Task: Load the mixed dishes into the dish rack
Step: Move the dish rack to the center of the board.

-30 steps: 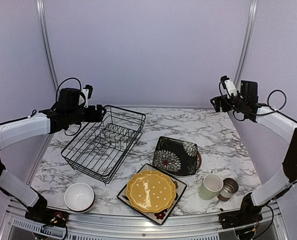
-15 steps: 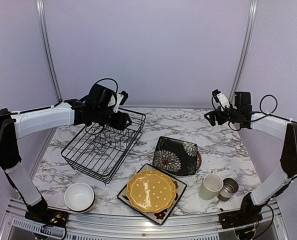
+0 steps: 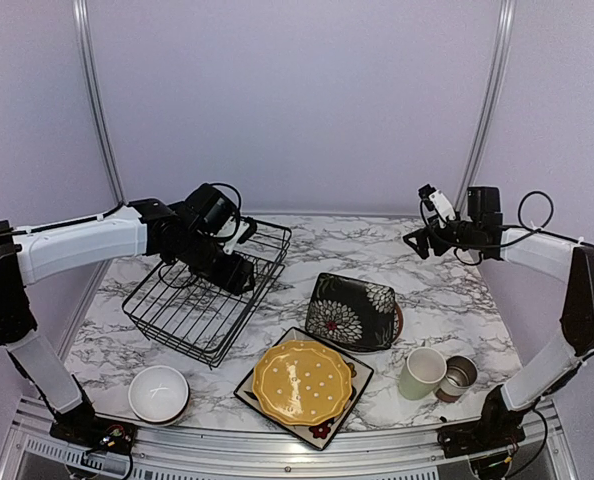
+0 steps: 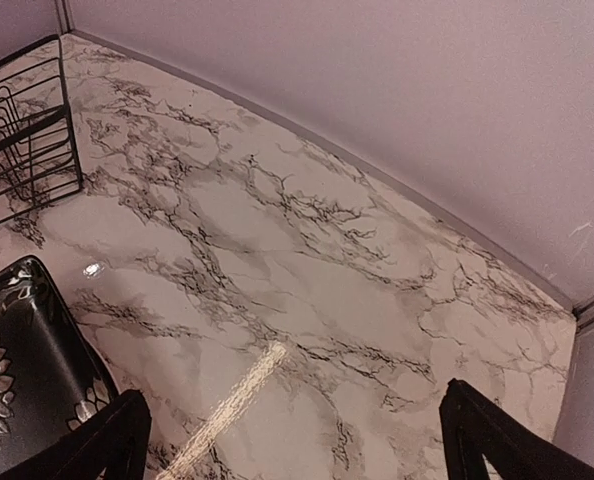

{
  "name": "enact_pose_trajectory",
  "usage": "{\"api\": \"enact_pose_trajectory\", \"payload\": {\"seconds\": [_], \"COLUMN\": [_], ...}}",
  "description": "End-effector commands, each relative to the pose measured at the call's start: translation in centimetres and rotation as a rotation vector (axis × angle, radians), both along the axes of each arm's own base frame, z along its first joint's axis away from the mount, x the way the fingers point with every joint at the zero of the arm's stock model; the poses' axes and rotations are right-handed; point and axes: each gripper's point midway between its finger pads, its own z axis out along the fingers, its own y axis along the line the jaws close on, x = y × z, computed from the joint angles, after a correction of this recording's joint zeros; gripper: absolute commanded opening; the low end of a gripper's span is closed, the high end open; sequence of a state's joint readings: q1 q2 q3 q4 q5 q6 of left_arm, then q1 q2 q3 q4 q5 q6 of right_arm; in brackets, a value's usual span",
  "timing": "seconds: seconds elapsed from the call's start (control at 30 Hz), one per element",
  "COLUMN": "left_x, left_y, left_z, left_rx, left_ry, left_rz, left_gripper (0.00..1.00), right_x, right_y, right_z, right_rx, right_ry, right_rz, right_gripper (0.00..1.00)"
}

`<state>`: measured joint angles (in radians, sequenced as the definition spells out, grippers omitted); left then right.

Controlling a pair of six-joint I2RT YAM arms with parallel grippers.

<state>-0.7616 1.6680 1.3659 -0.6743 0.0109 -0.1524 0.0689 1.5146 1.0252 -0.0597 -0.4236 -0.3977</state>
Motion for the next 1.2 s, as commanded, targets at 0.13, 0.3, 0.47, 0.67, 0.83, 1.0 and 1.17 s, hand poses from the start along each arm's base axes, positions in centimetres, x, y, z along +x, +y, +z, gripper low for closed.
{"api": "enact_pose_trajectory", "payload": {"seconds": [0.13,0.3,0.47,0.67,0.83,1.0,1.17], "left_x": [-3.7,-3.9,-3.3,-2.9,-1.9,0.1,1.8], "left_y": [-0.5,-1.4,-1.6,-2.7,-2.9,-2.9,-2.8], "left_z": [0.5,-0.8,-1.9,-3.1,-3.4,-2.8,-2.4], "left_rx": [-0.012,0.017,0.066,0.084,0.11,0.139,0.163], "left_ry": [0.096,0.123,0.125,0.157,0.147,0.09,0.064], "left_rz": [-0.024,-0.034,-0.018,-0.03,0.005,0.06,0.093], "left_gripper": [0.67,0.64,0.62,0.55,0.51,0.42,0.28], "right_x": [-0.8,-1.1,-1.3,-1.3,-1.5,-1.6,-1.7], "right_y": [2.3,2.9,3.1,3.1,3.2,3.3,3.5], "right_z": [-0.6,-0.8,-0.5,-0.5,-0.3,-0.5,-0.6], "right_rx": [-0.005,-0.022,-0.016,-0.013,-0.006,-0.002,0.006], "right_ry": [0.029,0.028,0.025,0.027,0.023,0.029,0.03], "right_rz": [0.088,0.105,0.109,0.111,0.116,0.121,0.132], "right_gripper": [0.98,0.98,0.99,0.98,0.98,0.99,0.99]}}
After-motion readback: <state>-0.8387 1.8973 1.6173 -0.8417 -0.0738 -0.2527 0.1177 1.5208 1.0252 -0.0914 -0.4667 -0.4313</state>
